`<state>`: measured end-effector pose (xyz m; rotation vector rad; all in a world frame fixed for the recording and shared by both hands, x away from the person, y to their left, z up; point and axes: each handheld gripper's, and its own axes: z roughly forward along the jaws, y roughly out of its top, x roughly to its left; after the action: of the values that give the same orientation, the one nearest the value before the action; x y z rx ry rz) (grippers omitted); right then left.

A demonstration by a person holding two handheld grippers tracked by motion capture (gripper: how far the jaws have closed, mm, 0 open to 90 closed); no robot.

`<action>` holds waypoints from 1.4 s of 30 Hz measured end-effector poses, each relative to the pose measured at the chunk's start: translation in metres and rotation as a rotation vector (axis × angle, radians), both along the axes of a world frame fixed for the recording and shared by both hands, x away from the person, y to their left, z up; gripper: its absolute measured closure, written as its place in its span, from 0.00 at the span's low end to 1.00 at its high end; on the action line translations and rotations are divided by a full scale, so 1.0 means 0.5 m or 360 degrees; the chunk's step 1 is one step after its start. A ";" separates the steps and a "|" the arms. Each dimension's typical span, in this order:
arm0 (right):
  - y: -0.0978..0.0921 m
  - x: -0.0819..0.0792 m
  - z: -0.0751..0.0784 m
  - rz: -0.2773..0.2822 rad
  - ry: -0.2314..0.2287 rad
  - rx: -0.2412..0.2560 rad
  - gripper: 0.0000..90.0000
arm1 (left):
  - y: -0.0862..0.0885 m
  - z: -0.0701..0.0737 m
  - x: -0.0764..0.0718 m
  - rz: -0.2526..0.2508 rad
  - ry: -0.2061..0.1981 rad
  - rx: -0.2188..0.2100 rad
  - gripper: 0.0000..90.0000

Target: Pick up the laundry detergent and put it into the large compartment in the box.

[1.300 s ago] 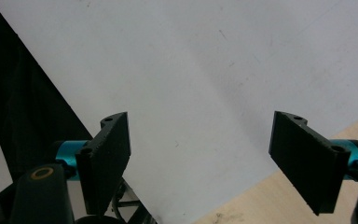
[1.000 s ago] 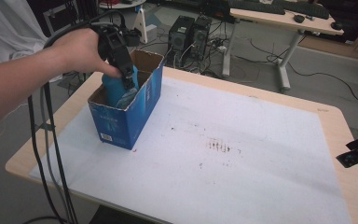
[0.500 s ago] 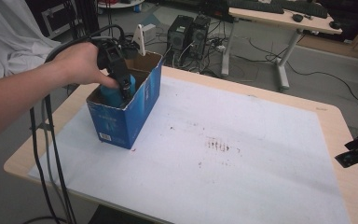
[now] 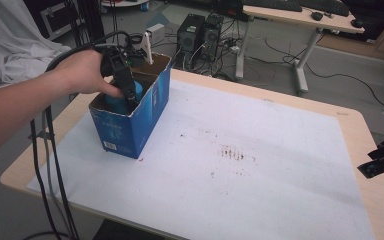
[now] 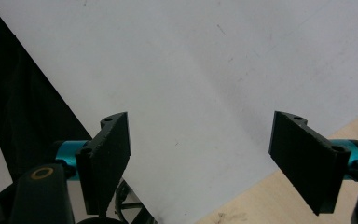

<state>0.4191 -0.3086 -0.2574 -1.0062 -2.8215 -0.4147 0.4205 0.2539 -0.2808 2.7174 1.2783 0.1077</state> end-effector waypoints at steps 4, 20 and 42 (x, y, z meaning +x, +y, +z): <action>0.000 0.001 -0.001 0.0011 -0.0004 0.0000 0.22 | -0.002 -0.008 0.001 -0.0031 -0.0001 -0.0003 0.42; -0.002 -0.004 -0.003 0.0007 0.0001 -0.0004 0.22 | 0.008 -0.008 0.005 -0.0089 -0.0023 -0.0048 0.41; -0.007 -0.003 -0.007 0.0003 0.0005 -0.0001 0.22 | 0.008 -0.014 0.007 -0.0133 0.0033 -0.0039 0.40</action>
<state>0.4178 -0.3123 -0.2612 -1.0036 -2.8199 -0.4119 0.4238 0.2581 -0.2876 2.7533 1.1615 0.0546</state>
